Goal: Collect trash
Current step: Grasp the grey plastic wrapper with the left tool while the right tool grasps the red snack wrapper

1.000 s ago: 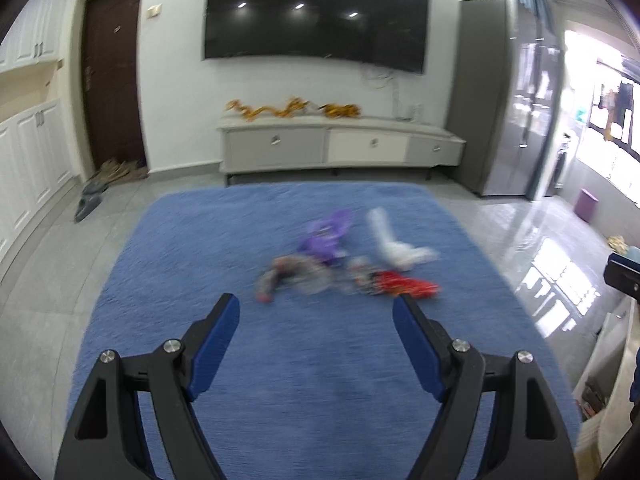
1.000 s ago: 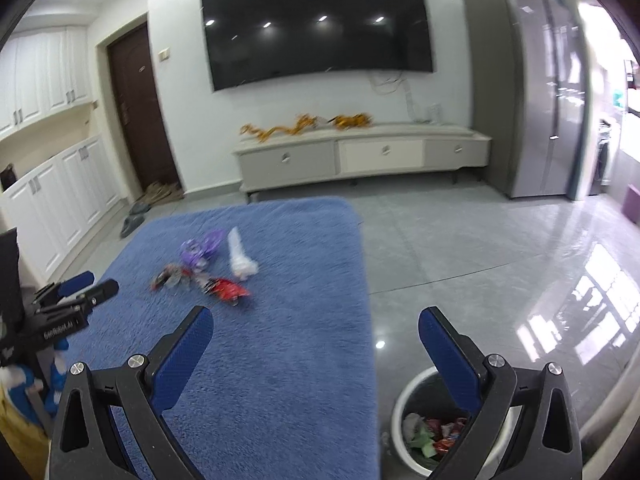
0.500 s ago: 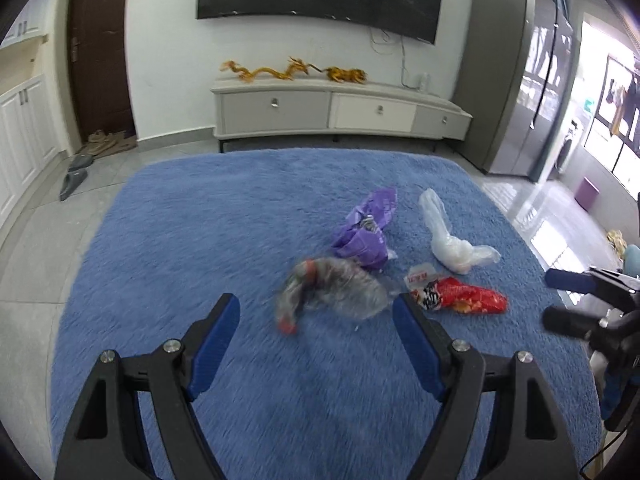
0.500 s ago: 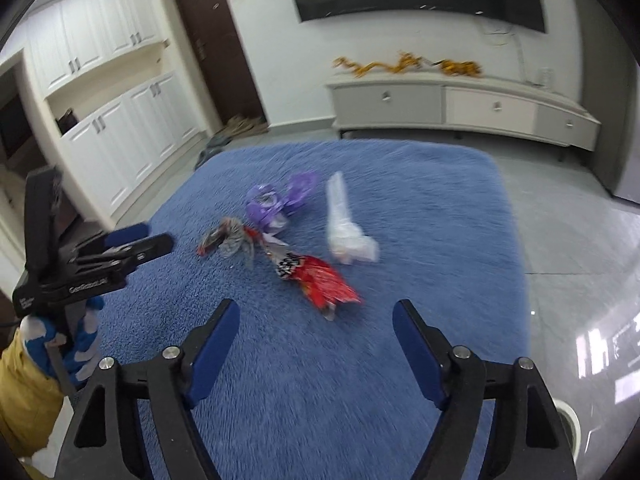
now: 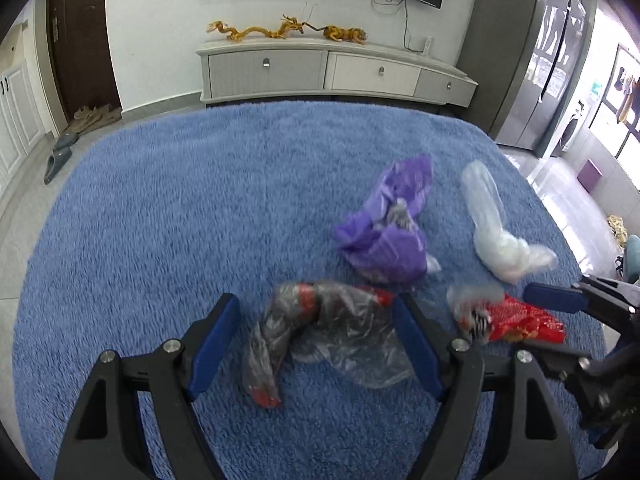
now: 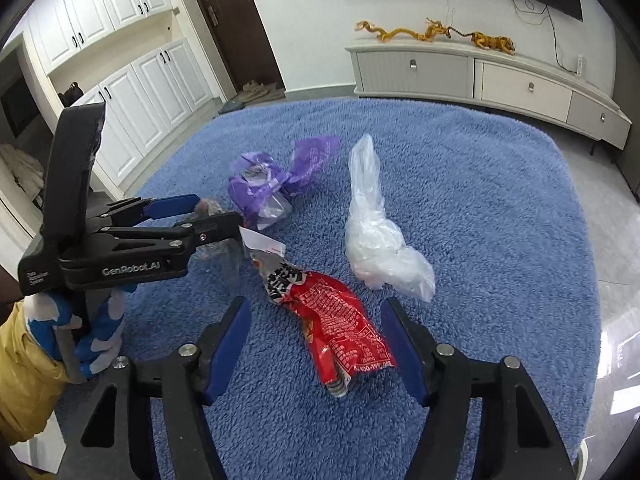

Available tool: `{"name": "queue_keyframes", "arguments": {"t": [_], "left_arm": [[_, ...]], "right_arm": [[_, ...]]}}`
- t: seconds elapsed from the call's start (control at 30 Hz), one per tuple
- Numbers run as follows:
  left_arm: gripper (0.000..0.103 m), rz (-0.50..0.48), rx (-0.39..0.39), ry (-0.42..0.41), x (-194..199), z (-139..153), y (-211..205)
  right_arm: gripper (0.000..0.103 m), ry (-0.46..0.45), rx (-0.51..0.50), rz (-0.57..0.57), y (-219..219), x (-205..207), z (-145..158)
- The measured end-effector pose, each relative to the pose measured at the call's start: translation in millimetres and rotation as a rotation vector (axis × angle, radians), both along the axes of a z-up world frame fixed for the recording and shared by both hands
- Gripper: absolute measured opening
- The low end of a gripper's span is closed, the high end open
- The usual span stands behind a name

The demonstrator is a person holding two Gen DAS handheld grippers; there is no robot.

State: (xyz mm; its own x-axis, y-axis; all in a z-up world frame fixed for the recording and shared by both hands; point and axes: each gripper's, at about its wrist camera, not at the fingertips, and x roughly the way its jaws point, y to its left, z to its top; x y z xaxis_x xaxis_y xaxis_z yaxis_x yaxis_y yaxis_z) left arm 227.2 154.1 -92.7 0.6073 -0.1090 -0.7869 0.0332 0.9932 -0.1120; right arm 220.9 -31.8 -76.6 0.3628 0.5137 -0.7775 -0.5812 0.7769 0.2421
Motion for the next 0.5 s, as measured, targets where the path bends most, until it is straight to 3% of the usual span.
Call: {"name": "queue_keyframes", "arguments": {"t": [0.07,0.13,0.2,0.5], "left_arm": [[0.058,-0.005,0.001,-0.007,-5.6,0.2,-0.8],[0.035,-0.015,-0.011,-0.009,-13.6,1.7,-1.4],[0.024,-0.022,-0.027,-0.005,-21.0,3.5,-1.5],[0.017,-0.038,-0.043,-0.085,-82.5,38.2,-13.4]], "right_arm": [[0.046,0.007,-0.010,-0.002,0.3,-1.7,-4.3],[0.032,0.000,-0.018,-0.011,-1.1,-4.0,-6.3],[0.031,0.000,-0.013,-0.015,-4.0,-7.5,-5.5],[0.030,-0.047,0.016,-0.016,-23.8,-58.0,20.5]]}}
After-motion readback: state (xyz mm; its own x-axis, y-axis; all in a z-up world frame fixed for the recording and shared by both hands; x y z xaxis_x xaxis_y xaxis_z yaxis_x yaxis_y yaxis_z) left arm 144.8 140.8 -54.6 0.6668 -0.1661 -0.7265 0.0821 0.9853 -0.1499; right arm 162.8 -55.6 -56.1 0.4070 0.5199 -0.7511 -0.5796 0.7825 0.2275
